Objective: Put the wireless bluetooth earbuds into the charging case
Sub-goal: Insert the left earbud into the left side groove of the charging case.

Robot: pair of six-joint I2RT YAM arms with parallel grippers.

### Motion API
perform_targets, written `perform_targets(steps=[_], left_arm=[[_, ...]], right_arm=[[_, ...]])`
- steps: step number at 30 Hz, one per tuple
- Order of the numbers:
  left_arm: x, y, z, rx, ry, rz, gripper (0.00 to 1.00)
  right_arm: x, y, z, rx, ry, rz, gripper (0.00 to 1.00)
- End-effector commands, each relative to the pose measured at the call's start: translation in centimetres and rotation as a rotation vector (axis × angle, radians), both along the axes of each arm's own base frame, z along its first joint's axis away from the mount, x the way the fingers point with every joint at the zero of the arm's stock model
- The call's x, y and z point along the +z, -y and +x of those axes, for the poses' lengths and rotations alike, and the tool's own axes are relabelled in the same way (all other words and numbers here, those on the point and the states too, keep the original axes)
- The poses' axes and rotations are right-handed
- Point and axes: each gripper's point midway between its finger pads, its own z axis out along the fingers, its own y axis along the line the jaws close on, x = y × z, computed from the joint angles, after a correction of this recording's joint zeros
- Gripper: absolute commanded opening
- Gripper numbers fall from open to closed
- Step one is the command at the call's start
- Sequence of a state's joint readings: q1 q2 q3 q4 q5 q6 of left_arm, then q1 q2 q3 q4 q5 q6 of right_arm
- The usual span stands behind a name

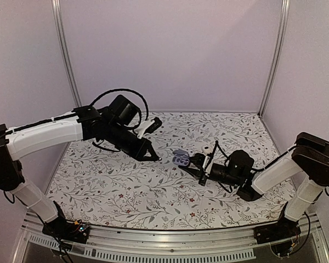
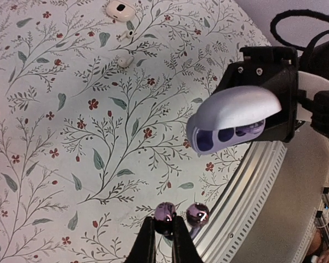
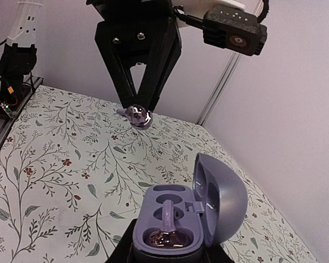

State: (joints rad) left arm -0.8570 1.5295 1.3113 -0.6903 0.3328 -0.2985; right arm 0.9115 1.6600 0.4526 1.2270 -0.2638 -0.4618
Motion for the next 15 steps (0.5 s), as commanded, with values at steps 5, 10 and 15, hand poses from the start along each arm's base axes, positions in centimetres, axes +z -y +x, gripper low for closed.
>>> perform_targets(steps=[5, 10, 15], left_arm=[[-0.5, 1.5, -0.1, -0.059, -0.018, 0.013, 0.00], [-0.4, 2.1, 0.3, -0.065, -0.013, 0.015, 0.00], [-0.5, 2.5, 0.3, -0.075, -0.014, 0.020, 0.00]], right_arm=[[1.2, -1.9, -0.1, 0.025, 0.069, 0.044, 0.00], [0.2, -2.5, -0.1, 0.026, 0.059, 0.020, 0.00], [-0.1, -2.7, 0.0, 0.031, 0.047, 0.012, 0.00]])
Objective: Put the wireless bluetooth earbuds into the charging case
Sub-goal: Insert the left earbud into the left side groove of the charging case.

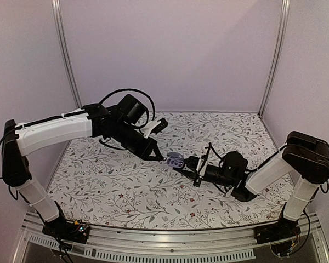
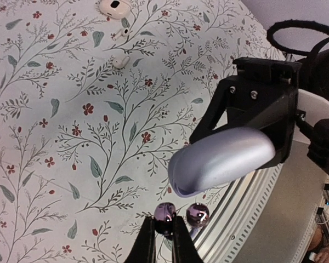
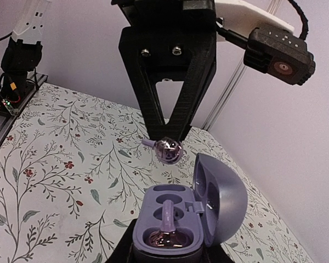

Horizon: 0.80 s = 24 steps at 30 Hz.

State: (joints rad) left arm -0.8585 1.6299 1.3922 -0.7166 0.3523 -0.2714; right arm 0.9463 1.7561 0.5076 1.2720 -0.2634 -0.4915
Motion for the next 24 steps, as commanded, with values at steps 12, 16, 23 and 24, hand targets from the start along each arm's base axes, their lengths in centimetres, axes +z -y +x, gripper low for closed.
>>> perform_targets(steps=[12, 16, 23, 24], left_arm=[[-0.1, 1.5, -0.5, -0.042, 0.011, 0.021, 0.00], [-0.5, 1.6, -0.4, -0.038, 0.013, 0.035, 0.00], [-0.9, 1.4, -0.1, -0.023, 0.017, 0.066, 0.00], [-1.0, 1.3, 0.0, -0.020, 0.017, 0.075, 0.00]], right_arm=[[0.3, -1.4, 0.5, -0.008, -0.005, 0.009, 0.00], [0.5, -1.5, 0.4, -0.006, -0.002, 0.011, 0.00], [0.6, -1.7, 0.1, 0.003, -0.002, 0.011, 0.00], [0.6, -1.7, 0.1, 0.003, -0.001, 0.010, 0.00]])
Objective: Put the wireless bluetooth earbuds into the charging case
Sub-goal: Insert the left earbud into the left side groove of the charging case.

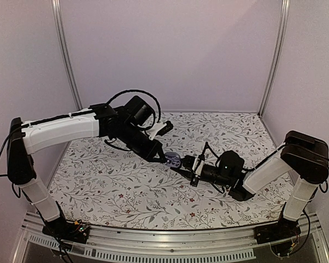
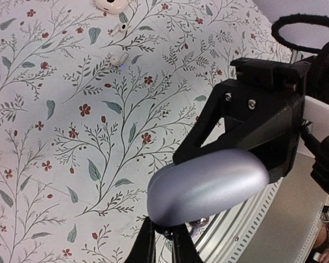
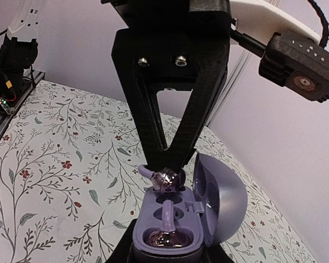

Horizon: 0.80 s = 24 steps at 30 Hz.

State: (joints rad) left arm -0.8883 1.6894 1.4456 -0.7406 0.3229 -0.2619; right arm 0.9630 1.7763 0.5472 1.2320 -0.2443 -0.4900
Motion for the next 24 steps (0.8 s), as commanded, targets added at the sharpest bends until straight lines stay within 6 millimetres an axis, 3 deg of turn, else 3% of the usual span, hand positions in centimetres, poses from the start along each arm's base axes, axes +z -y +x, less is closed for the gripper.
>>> perform_targets(steps=[1, 24], left_arm=[[-0.3, 0.1, 0.1, 0.002, 0.011, 0.041, 0.00], [-1.8, 0.4, -0.4, -0.005, -0.009, 0.113, 0.00]], right_arm=[[0.9, -0.7, -0.1, 0.006, 0.013, 0.026, 0.00], [1.0, -1.0, 0.5, -0.025, -0.002, 0.039, 0.00]])
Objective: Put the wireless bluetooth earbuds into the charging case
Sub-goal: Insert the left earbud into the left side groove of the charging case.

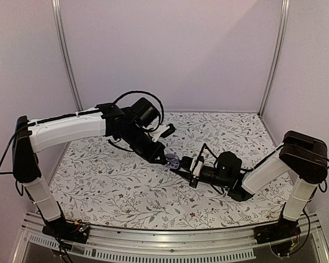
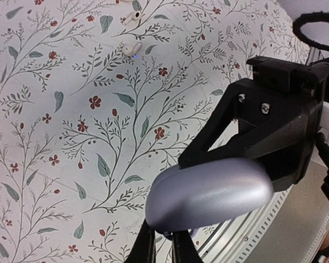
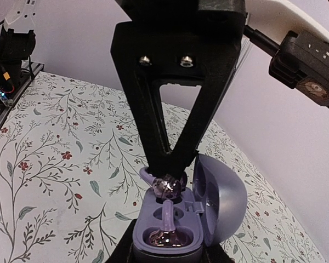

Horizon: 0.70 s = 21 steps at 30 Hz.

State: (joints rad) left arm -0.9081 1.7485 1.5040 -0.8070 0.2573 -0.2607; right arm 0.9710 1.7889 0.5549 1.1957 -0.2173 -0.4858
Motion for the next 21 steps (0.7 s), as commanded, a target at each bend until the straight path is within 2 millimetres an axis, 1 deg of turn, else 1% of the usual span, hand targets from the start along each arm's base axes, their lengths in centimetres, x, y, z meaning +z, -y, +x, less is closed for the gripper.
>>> perform_targets(steps=[1, 11, 18, 21], left_arm=[[-0.5, 0.3, -0.7, -0.018, -0.014, 0.027, 0.00], [-1.0, 0.3, -1.2, -0.028, -0.032, 0.042, 0.00], [-1.4, 0.2, -1.1, -0.015, -0.035, 0.063, 0.00], [-1.4, 0.2, -1.0, -0.010, -0.035, 0.072, 0.02]], right_arm=[[2.2, -0.8, 0.2, -0.004, 0.026, 0.073, 0.00], [2.6, -0.8, 0.3, -0.007, 0.019, 0.090, 0.00], [3.0, -0.7, 0.4, -0.015, 0.018, 0.101, 0.00], [3.1, -0.7, 0.3, -0.008, 0.018, 0.105, 0.00]])
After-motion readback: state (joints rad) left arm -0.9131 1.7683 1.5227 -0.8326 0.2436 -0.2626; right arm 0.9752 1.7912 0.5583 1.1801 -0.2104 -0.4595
